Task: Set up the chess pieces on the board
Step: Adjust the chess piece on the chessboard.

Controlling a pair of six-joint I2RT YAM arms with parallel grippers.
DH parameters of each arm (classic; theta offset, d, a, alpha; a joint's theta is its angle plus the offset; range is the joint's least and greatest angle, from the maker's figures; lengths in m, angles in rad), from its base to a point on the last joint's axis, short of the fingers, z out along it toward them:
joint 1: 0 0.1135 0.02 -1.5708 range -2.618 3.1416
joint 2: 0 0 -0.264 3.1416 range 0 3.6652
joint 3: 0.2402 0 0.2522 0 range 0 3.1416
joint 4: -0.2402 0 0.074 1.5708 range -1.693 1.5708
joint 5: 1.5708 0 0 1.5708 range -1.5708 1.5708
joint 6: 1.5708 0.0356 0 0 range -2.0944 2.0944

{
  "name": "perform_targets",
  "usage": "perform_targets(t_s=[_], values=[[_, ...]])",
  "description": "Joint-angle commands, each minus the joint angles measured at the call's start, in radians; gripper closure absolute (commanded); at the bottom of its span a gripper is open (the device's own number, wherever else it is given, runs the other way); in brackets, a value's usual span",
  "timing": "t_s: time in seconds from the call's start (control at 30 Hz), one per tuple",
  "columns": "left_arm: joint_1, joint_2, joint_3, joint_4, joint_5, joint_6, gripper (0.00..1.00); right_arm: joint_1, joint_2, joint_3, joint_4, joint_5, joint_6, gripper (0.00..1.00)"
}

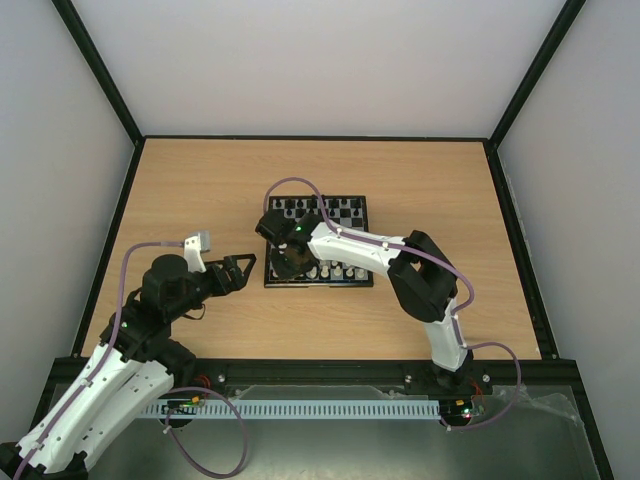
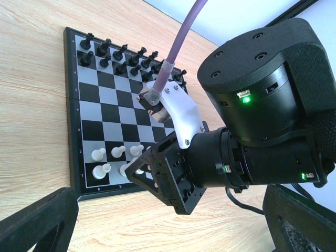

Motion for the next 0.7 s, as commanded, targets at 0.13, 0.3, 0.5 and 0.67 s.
perform_targets(t_s=[0.13, 0.3, 0.5, 0.67], values=[[0.007, -0.003, -0.001, 0.004, 0.013, 0.001, 0.01, 0.007, -0.018, 0.000, -0.052, 0.034, 0.000, 0.76], [0.006, 0.000, -0.002, 0.007, 0.013, 0.001, 0.01, 0.009, -0.037, -0.005, -0.044, 0.023, -0.007, 0.76], [0.007, 0.004, -0.003, 0.014, 0.015, 0.000, 0.00, 0.016, -0.049, 0.000, -0.045, 0.030, -0.009, 0.76], [0.006, 0.005, -0.006, 0.015, 0.017, -0.001, 0.01, 0.017, -0.047, 0.000, -0.050, 0.039, -0.008, 0.76]])
